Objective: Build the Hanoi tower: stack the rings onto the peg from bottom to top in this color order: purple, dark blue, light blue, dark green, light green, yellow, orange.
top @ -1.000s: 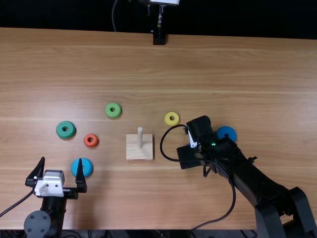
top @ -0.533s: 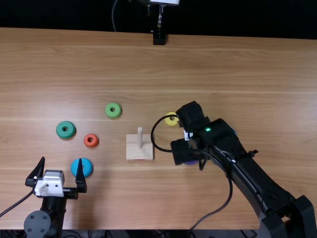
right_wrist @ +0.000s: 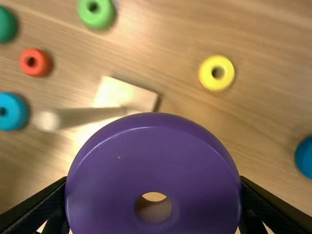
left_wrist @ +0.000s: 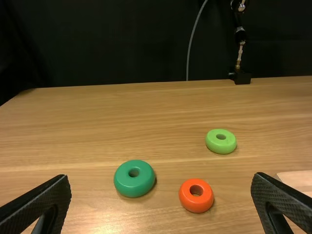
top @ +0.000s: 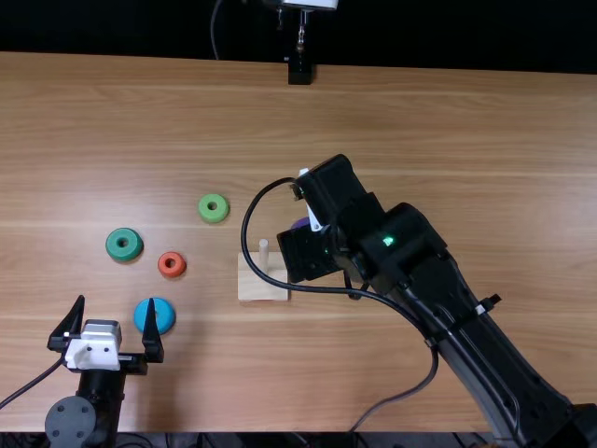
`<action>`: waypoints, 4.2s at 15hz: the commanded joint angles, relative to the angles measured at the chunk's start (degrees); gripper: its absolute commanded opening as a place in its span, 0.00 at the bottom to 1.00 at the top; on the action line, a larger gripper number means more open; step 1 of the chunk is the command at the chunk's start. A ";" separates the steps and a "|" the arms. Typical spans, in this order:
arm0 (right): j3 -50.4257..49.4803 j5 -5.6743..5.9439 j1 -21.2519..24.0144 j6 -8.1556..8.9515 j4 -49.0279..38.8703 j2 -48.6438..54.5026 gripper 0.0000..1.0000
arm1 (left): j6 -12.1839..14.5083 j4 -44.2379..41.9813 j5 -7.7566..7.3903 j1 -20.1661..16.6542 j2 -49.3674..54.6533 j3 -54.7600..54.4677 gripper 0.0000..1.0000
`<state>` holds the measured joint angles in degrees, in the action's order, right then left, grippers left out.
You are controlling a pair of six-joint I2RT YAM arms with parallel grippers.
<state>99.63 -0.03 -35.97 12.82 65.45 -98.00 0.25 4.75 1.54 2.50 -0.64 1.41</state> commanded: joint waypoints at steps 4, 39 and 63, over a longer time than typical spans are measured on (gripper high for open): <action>9.53 -0.07 -3.67 0.36 0.32 -0.97 0.00 | 0.70 0.94 0.46 -0.66 0.64 -1.41 1.00; 11.63 -0.07 -6.75 1.00 -1.26 -12.13 0.00 | 0.70 0.94 0.46 -0.74 0.64 -1.41 1.00; 11.28 0.56 -3.85 -0.48 -1.79 -12.13 1.00 | 0.70 0.94 0.46 -0.66 0.64 -1.41 1.00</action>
<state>110.24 -0.25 -41.85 12.84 63.81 -109.78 0.19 4.75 1.54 2.52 -0.62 1.41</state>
